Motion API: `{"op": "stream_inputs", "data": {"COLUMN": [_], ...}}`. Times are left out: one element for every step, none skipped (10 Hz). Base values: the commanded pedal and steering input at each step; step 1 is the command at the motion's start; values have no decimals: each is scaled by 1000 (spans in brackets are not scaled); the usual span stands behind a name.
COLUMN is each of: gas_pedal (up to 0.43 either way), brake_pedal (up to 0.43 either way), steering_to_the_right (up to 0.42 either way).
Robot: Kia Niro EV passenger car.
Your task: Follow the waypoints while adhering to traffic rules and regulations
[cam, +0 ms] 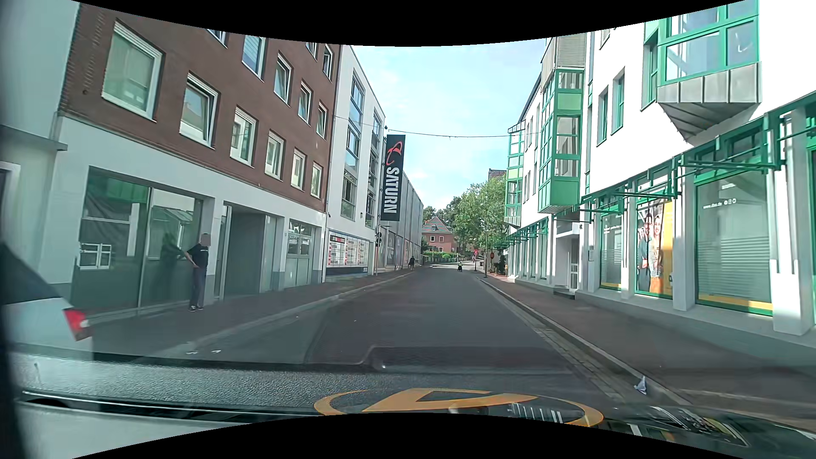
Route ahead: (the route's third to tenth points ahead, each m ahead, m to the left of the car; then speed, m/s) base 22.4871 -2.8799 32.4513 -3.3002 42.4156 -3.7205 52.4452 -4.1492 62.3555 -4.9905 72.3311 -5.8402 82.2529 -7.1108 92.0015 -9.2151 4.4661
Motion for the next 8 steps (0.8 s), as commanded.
{"op": "stream_inputs", "data": {"gas_pedal": [169,138,118,118,118,118,118,118], "brake_pedal": [0,0,0,0,0,0,0,0], "steering_to_the_right": [45,45,45,44,41,40,40,37]}}
